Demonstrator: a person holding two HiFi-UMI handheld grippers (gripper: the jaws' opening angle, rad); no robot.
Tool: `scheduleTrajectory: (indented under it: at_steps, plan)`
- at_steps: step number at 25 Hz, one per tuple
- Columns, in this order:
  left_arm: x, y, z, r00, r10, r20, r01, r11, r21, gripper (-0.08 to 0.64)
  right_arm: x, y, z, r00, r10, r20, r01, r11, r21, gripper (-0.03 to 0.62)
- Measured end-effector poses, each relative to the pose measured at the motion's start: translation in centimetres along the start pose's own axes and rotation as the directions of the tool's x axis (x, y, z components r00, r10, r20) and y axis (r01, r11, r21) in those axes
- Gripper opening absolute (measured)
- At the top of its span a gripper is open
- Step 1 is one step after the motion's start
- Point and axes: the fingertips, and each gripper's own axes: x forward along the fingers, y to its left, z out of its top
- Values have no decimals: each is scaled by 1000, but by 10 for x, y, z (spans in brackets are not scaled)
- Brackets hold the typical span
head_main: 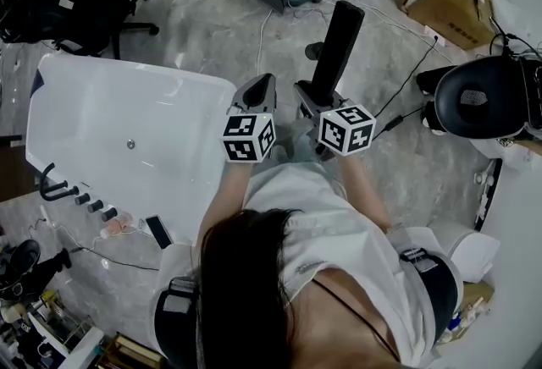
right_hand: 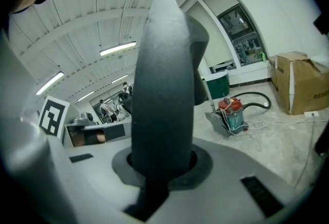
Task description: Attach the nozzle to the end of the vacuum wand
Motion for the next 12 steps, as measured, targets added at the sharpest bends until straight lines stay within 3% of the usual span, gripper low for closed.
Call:
scheduleTrajectory:
  at_steps: [5, 12]
  plan:
    - [28, -7, 4, 999, -47, -26, 48, 999, 19, 3, 6, -28, 17, 1000, -3, 11, 3, 1000, 12, 51]
    - [73, -7, 27, 1000, -4, -13, 4, 999, 37, 3, 15, -74, 50, 1000, -2, 16, 1, 1000, 27, 51]
